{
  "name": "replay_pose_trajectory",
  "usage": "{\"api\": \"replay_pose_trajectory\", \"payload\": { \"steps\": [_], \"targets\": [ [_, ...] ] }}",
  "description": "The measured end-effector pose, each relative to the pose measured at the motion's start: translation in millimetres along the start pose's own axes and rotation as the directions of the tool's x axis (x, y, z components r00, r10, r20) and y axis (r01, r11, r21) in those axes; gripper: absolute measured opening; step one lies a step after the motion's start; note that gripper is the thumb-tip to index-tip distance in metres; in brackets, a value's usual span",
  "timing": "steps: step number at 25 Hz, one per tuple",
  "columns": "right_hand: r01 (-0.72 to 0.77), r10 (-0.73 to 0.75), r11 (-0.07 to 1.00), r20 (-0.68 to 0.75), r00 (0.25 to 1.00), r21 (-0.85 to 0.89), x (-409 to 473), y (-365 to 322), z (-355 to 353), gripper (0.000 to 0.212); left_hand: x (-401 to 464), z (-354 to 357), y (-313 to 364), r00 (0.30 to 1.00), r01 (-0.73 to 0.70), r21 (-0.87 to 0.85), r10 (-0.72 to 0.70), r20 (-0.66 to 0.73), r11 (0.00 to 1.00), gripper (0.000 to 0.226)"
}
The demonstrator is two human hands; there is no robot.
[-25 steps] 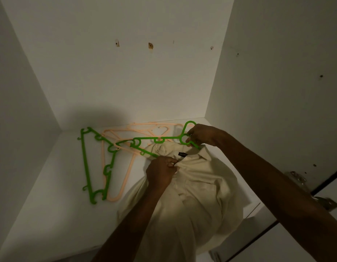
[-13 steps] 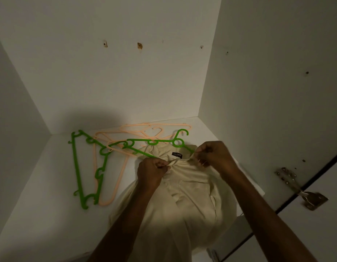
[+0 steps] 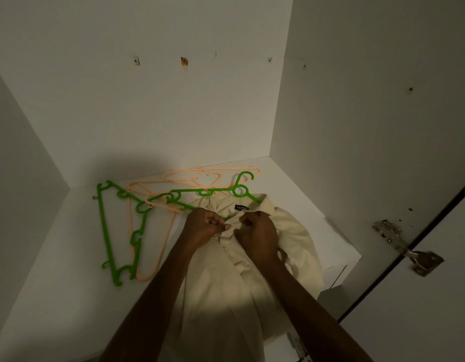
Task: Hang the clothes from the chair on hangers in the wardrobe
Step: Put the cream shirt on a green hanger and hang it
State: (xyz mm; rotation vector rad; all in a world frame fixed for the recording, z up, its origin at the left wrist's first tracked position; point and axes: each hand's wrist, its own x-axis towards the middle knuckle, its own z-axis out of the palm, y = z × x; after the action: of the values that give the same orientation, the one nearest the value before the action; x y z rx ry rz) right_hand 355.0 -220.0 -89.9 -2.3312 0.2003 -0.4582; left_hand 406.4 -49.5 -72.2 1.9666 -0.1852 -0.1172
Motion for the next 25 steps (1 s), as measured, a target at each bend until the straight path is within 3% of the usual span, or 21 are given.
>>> {"api": "replay_pose_trajectory", "payload": {
  "steps": [2, 4, 9, 13, 16, 19, 21, 23, 25],
  "targets": [
    [-0.002, 0.004, 0.99, 0.02, 1.0, -0.14, 0, 0, 0, 0.039, 0, 1, -1, 0.997, -0.057, 0.095, 0.062, -0.05, 0.994, 0.015],
    [0.005, 0.007, 0.983, 0.064, 0.998, -0.185, 2, -2, 0, 0.039, -3, 7, 1, 0.982, -0.126, 0.317, 0.165, -0.096, 0.94, 0.014],
    [0.01, -0.004, 0.984, 0.034, 0.999, -0.177, 3, -1, 1, 0.023, -9, 26, 9, 0.948, -0.173, 0.74, 0.313, -0.053, 0.65, 0.011],
    [0.0, 0.0, 0.981, 0.004, 1.0, -0.193, 6, -2, 1, 0.021, -11, 28, 5, 0.882, -0.355, 0.801, 0.457, 0.115, 0.483, 0.032],
    [-0.003, 0.001, 0.984, -0.011, 1.0, -0.18, 6, -2, 3, 0.02, -12, 23, -4, 0.834, -0.442, 0.799, 0.515, 0.198, 0.408, 0.032],
    [0.002, -0.004, 0.99, -0.017, 1.0, -0.139, 7, 1, 5, 0.021, -11, 25, 0, 0.83, -0.453, 0.783, 0.522, 0.196, 0.426, 0.027],
    [0.011, -0.013, 0.993, -0.018, 1.0, -0.119, 6, 1, 4, 0.023, -10, 27, 3, 0.867, -0.412, 0.694, 0.488, 0.099, 0.591, 0.015],
    [0.017, -0.02, 0.995, -0.024, 1.0, -0.101, 4, -2, 1, 0.022, -13, 28, 1, 0.891, -0.381, 0.467, 0.452, -0.045, 0.798, 0.006],
    [-0.006, 0.002, 0.997, -0.047, 0.999, -0.079, 3, -7, -3, 0.02, -23, 27, 6, 0.909, -0.338, 0.239, 0.382, -0.169, 0.91, 0.007]
  ]
}}
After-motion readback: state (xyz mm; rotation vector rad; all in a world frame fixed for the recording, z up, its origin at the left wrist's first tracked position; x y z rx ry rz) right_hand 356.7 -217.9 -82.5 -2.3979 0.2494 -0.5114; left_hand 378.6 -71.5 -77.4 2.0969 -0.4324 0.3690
